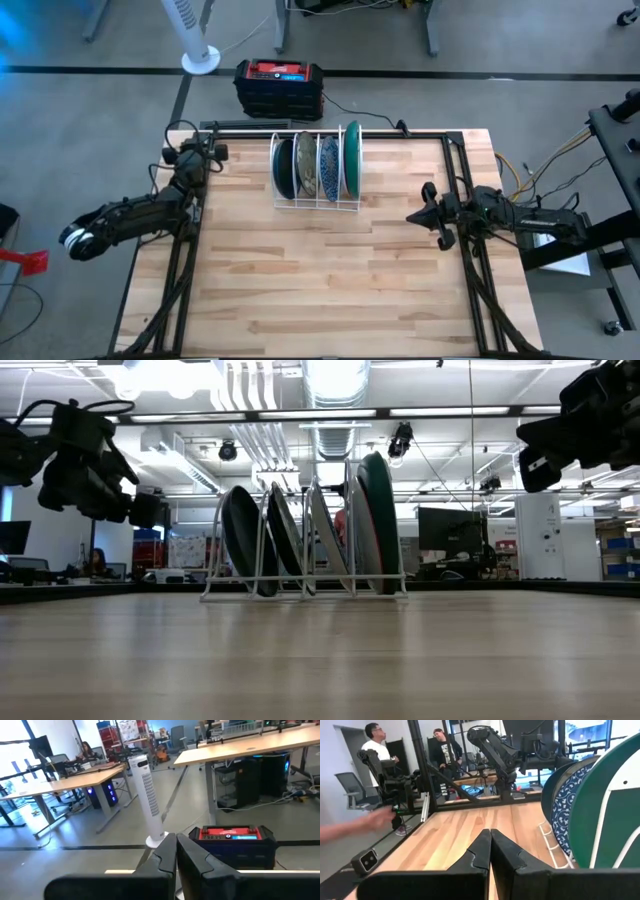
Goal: Sort dishes
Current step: Return to Home Position
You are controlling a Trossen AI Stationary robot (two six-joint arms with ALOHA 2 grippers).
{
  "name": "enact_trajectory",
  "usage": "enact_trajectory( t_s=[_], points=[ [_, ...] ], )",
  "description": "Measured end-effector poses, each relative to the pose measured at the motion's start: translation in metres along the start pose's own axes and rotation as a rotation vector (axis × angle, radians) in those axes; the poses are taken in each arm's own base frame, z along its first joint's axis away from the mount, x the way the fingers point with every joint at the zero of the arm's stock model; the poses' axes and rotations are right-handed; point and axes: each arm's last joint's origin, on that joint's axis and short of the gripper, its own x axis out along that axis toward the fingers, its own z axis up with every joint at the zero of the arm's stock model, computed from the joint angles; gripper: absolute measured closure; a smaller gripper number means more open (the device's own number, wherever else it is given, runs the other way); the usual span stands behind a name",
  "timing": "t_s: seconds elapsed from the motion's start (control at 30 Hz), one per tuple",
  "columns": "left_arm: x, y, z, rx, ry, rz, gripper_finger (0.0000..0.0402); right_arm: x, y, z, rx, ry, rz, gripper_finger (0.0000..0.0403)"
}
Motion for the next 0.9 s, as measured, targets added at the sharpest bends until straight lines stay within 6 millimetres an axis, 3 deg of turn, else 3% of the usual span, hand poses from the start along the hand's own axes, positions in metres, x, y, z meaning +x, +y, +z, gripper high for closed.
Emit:
enact_trajectory(
  t_s=[0.9],
  points=[
    [-0.0004, -0.0006, -0.0004, 0.004, 0.003, 0.005, 0.0401, 0.0000, 0.0000, 0.0001, 0.009, -0.001, 0.000, 0.0403]
  ],
)
